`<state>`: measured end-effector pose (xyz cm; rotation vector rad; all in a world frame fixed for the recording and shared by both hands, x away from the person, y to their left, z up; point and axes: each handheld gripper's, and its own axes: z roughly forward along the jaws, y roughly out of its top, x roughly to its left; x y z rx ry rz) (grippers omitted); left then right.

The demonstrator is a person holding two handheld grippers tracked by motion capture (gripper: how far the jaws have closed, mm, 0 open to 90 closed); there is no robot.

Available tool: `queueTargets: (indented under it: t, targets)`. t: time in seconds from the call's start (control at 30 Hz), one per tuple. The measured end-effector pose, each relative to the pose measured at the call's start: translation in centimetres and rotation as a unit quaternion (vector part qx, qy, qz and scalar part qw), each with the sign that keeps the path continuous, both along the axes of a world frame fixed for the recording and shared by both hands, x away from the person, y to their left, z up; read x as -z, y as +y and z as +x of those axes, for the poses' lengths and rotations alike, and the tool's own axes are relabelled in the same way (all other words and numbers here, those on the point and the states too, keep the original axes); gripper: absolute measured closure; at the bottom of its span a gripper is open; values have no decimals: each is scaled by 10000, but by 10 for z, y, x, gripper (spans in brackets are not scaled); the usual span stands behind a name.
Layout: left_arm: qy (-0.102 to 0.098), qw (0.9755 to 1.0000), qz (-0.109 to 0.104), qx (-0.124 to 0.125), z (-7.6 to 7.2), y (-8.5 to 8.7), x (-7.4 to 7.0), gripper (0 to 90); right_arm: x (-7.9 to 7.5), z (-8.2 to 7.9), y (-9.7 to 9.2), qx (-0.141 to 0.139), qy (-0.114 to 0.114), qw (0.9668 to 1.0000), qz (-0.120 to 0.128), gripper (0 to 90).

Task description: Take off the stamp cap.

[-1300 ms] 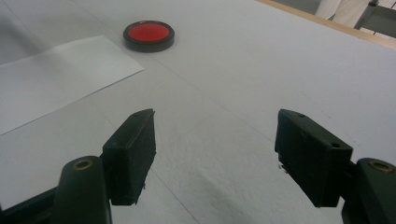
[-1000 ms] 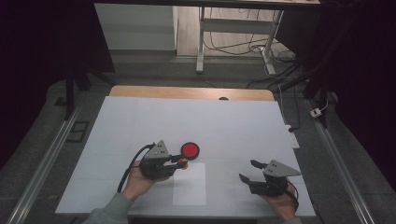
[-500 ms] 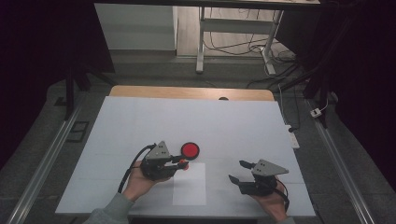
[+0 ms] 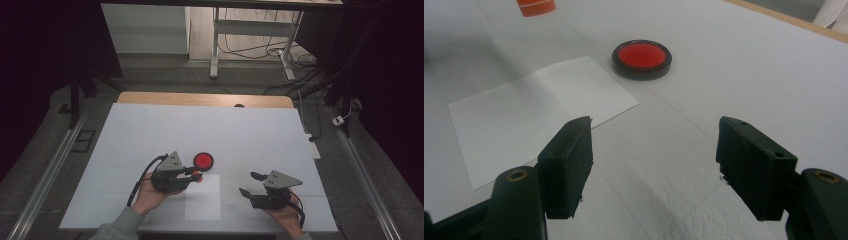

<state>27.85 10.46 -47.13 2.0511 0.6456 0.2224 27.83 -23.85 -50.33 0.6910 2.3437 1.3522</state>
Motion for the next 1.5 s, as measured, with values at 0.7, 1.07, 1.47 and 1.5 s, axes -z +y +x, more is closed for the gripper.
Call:
queueTargets:
  t: [0.7,1.07,1.47,1.5]
  targets:
    - [4,10000,16,55,-1,-4,1,726,3,-2,27,-247,56,9997,-59,306]
    - [3,10000,21,65,-1,-5,1,726,6,-4,38,-387,73,9992,-107,306]
    - [13,9999,39,102,-2,-8,2,726,8,-6,50,-507,79,9986,-126,307]
    - [22,9999,33,103,-2,-9,2,725,8,-6,51,-502,97,9986,-132,307]
